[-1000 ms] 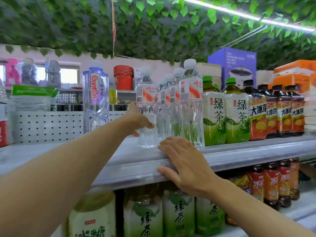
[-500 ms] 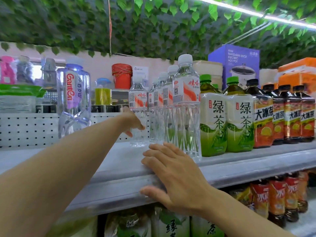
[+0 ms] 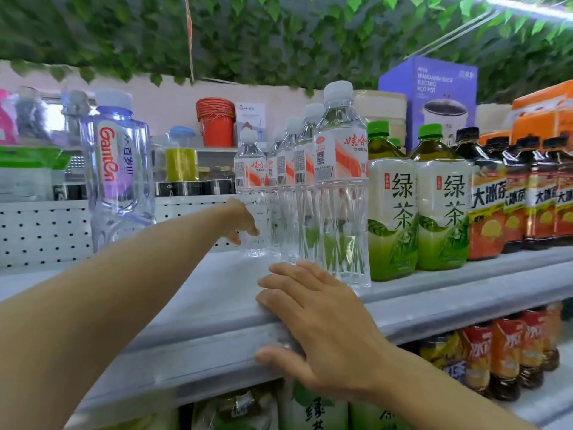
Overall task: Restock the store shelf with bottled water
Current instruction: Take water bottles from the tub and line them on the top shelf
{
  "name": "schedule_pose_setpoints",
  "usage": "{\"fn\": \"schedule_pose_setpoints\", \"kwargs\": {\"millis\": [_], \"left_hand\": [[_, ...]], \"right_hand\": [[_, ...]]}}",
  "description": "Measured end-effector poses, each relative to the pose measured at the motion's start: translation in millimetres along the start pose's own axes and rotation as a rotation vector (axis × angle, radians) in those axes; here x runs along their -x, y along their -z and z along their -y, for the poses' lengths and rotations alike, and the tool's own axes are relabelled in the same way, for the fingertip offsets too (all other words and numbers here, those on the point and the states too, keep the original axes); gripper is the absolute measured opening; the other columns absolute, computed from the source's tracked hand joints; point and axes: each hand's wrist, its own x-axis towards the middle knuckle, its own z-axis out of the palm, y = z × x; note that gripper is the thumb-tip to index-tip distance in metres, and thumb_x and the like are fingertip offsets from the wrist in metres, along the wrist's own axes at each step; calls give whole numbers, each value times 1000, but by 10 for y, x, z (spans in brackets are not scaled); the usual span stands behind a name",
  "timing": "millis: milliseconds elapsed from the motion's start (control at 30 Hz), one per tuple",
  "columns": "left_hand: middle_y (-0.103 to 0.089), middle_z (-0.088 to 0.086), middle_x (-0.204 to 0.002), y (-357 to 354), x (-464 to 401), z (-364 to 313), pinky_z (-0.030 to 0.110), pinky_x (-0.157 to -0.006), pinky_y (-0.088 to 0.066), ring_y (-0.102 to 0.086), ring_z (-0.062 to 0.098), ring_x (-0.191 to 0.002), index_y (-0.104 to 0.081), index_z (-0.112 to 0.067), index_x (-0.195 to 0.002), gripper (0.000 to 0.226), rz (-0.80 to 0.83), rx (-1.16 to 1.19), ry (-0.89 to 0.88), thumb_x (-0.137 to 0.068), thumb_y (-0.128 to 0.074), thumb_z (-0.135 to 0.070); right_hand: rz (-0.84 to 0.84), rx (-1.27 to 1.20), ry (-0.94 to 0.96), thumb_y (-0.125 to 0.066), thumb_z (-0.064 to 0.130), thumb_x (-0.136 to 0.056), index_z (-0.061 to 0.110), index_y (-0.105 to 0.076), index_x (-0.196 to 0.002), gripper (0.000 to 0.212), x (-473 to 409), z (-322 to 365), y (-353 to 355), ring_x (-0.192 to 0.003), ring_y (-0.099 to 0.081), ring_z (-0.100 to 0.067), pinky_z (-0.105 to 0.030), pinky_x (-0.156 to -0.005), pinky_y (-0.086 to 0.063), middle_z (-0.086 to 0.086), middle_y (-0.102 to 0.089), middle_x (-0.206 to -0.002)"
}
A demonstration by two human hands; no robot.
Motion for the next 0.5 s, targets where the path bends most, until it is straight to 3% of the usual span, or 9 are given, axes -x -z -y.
{"fn": "schedule_pose_setpoints", "kwargs": {"millis": [333, 500], "left_hand": [[-56, 22, -121, -94, -226, -37, 41, -82, -57, -67, 30, -91, -26, -6, -136, 73, -4, -92, -27, -81, -73, -18], [-54, 22, -125, -133, -276, -72, 42, -85, -56, -66, 31, -95, -25, -5, -136, 72, 31, -73, -70, -82, -71, -15]], "right_hand": [[30, -9, -16, -28, 62, -92, 17, -57, -107, 55, -6, -2, 14, -121, -44, -20, -36, -106, -30, 1, -56, -120], [19, 6, -18, -31, 61, -91, 18, -57, -107, 53, -11, 1, 16, -121, -45, -20, -36, -105, -31, 0, -57, -120]]}}
